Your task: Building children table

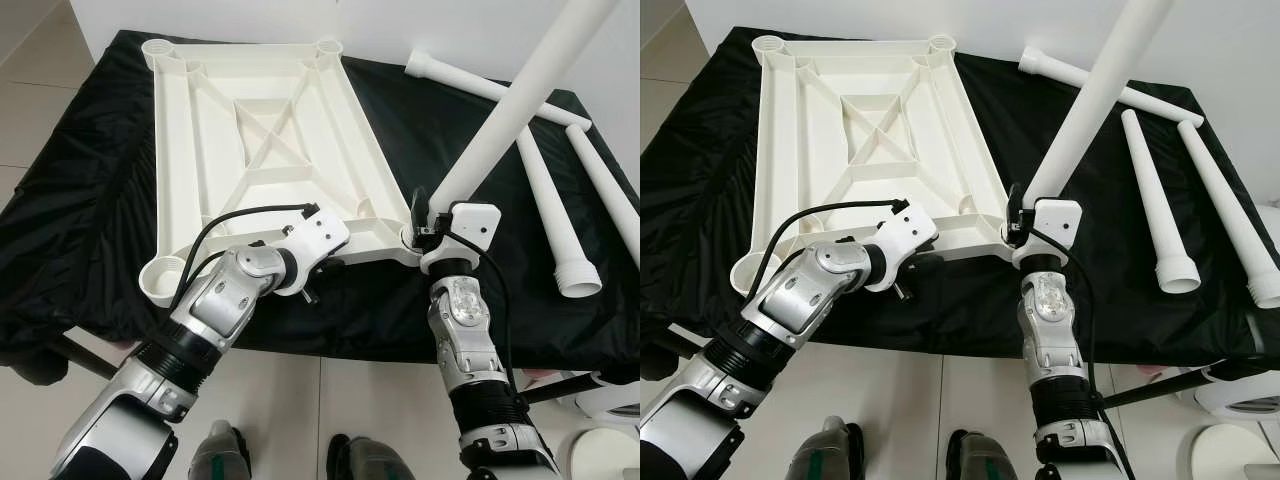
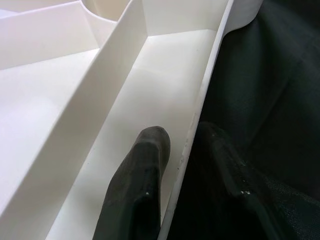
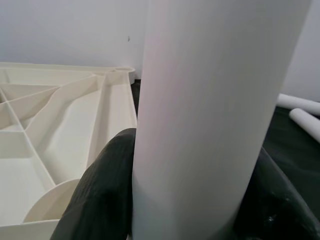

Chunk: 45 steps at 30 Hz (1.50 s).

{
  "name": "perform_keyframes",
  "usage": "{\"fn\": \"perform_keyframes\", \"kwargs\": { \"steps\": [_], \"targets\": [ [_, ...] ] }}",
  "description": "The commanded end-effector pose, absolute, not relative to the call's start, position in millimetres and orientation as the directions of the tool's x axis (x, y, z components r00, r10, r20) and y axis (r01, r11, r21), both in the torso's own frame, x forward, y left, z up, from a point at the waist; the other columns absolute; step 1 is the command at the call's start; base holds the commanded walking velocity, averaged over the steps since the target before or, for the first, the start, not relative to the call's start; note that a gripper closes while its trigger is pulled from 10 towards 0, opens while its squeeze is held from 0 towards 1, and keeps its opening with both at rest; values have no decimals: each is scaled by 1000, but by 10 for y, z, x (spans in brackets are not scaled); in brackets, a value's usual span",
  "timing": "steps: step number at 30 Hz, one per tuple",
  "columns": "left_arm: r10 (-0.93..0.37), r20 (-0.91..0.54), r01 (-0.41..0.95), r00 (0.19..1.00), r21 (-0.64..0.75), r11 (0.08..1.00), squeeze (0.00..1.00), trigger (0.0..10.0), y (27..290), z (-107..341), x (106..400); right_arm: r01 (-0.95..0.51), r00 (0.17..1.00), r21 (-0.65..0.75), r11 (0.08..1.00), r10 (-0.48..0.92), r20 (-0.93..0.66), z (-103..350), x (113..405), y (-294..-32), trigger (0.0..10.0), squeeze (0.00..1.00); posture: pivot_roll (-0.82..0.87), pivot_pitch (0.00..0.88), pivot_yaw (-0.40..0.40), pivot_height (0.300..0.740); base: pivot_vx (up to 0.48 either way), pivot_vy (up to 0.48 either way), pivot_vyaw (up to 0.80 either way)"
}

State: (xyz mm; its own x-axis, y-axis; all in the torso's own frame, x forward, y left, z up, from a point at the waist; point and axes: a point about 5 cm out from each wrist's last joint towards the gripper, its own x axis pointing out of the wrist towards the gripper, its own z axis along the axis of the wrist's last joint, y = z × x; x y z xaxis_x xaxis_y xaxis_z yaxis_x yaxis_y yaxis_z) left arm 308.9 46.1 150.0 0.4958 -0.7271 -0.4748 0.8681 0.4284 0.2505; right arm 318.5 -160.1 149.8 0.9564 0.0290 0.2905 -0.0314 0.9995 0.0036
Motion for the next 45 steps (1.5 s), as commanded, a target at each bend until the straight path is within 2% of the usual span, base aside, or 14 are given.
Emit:
{"fn": "perform_keyframes", "kwargs": {
  "steps": [1, 2, 7, 15, 21, 26, 35, 45],
  "targets": [
    [-727, -476, 869, 495, 278, 409, 0, 10000, 465, 1545, 3095, -14, 991, 8, 1000, 13, 132, 1203, 3153, -1727, 10000, 0, 18, 121, -51, 740, 0, 0, 0],
    [-727, -474, 868, 496, 279, 411, 0, 10000, 465, 1547, 3095, -60, 989, -19, 998, 62, 134, 1222, 3159, -1728, 10000, 0, 18, 119, -52, 740, 0, 0, 0],
    [-728, -473, 868, 497, 277, 412, 0, 10000, 463, 1543, 3090, -129, 985, -61, 990, 135, 111, 1208, 3147, -1768, 10000, 0, 17, 118, -54, 740, 0, 0, 0],
    [-729, -473, 869, 495, 277, 410, 0, 10000, 460, 1540, 3080, -172, 981, -85, 981, 179, 74, 1167, 3125, -1852, 10000, 0, 15, 118, -51, 740, 0, 0, 0],
    [-730, -472, 869, 494, 277, 409, 0, 10000, 455, 1542, 3078, -165, 983, -94, 982, 171, 61, 1108, 3090, -1963, 10000, 0, 13, 117, -56, 740, 0, 0, 0],
    [-733, -469, 870, 492, 273, 410, 0, 10000, 446, 1543, 3074, -175, 981, -8, 985, 175, 83, 1022, 3008, -1989, 10000, 0, 12, 116, -55, 740, 0, 0, 0],
    [-733, -470, 871, 492, 274, 408, 0, 10000, 446, 1547, 3079, -125, 988, 20, 992, 123, 95, 944, 2948, -2063, 10000, 0, 12, 118, -50, 740, 0, 0, 0],
    [-732, -470, 870, 494, 273, 411, 0, 10000, 457, 1553, 3087, -141, 986, -30, 990, 143, 83, 929, 2959, -2083, 10000, 0, 11, 125, -52, 740, 0, 0, 0]
  ]
}}
